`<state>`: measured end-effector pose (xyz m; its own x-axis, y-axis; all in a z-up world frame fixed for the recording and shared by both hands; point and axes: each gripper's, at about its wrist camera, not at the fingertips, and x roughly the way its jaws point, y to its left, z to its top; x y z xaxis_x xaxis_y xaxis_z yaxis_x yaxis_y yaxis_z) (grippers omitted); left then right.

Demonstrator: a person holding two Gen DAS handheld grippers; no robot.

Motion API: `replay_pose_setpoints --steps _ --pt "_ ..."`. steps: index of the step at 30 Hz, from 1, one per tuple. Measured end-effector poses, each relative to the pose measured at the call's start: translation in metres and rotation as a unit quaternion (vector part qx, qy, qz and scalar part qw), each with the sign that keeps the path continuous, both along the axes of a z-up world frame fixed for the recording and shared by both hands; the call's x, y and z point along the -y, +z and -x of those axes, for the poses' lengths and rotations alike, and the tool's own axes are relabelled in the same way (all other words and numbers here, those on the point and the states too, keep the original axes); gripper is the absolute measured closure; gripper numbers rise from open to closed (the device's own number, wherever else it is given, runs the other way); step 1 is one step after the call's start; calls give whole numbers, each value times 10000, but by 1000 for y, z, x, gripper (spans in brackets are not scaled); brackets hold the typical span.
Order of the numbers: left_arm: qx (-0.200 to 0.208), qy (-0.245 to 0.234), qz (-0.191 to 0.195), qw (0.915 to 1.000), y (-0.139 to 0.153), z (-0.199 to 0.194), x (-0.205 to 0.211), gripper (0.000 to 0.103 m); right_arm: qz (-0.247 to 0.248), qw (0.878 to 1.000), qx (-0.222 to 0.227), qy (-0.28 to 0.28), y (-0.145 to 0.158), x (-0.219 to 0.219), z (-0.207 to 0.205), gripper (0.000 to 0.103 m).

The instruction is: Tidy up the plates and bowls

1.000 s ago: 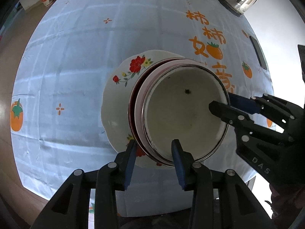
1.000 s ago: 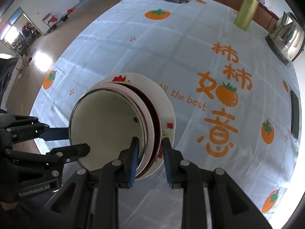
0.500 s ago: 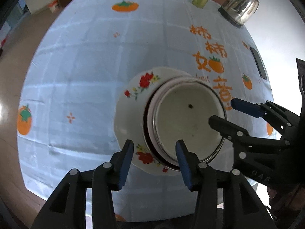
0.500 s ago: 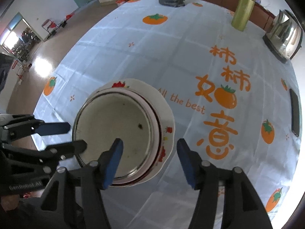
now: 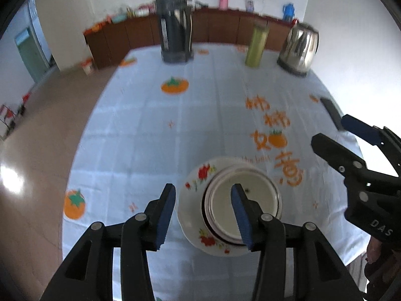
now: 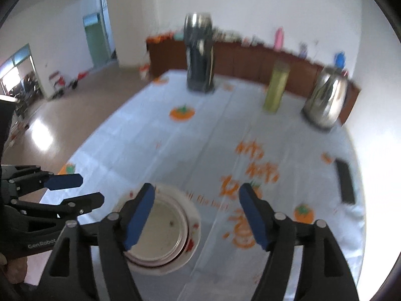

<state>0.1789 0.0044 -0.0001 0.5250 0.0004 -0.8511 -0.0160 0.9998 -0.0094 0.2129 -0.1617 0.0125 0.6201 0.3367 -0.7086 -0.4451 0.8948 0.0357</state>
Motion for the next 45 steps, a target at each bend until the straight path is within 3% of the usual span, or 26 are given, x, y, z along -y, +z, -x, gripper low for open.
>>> replay_pose_setpoints --steps 4,9,45 --pt "447 5 -94 9990 18 7 4 46 -120 9987 486 -96 20 4 10 24" --pt "646 -64 -91 9978 27 11 9 46 -183 9979 601 -147 28 8 17 22" --pt "841 -154 -118 9963 40 35 20 46 -243 9970 692 -266 42 24 52 18"
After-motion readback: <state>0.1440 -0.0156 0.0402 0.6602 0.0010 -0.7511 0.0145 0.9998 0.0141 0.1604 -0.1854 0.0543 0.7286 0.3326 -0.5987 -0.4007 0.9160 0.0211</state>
